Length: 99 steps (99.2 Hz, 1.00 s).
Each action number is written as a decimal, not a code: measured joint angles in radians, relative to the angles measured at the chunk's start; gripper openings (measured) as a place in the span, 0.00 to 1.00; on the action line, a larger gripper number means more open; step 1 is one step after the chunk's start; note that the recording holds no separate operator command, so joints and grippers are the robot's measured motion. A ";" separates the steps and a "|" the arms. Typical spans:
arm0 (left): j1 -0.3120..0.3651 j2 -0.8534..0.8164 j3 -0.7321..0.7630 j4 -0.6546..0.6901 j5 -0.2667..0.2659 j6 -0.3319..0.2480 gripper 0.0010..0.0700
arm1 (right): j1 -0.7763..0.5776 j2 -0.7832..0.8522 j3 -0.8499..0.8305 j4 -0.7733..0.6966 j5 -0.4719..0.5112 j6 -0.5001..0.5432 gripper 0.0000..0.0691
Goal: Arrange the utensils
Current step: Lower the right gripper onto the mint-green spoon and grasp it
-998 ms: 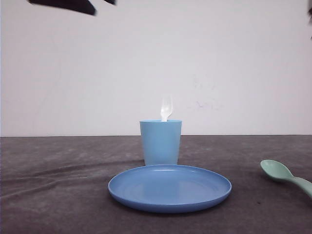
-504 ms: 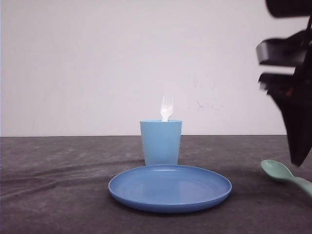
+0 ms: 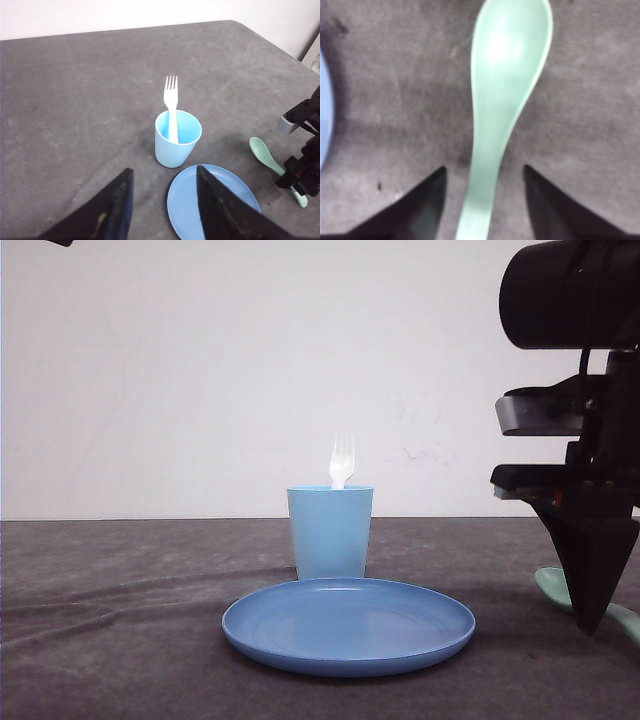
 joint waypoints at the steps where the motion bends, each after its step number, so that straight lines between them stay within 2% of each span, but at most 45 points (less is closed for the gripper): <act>1: 0.000 0.000 0.000 -0.001 0.000 0.000 0.32 | 0.000 0.002 0.000 0.001 0.000 0.000 0.38; 19: 0.000 0.000 0.000 -0.007 0.000 0.000 0.32 | 0.000 0.024 0.000 0.011 0.001 0.002 0.35; 34: 0.000 0.000 0.000 -0.007 0.000 0.000 0.32 | 0.001 0.026 0.000 0.018 0.011 0.002 0.21; 52: 0.000 0.000 0.000 -0.011 0.000 0.000 0.32 | 0.001 0.026 0.000 0.018 0.023 0.002 0.12; 99: 0.000 0.000 0.000 -0.037 0.000 0.000 0.32 | 0.001 0.011 0.001 0.013 0.025 -0.002 0.12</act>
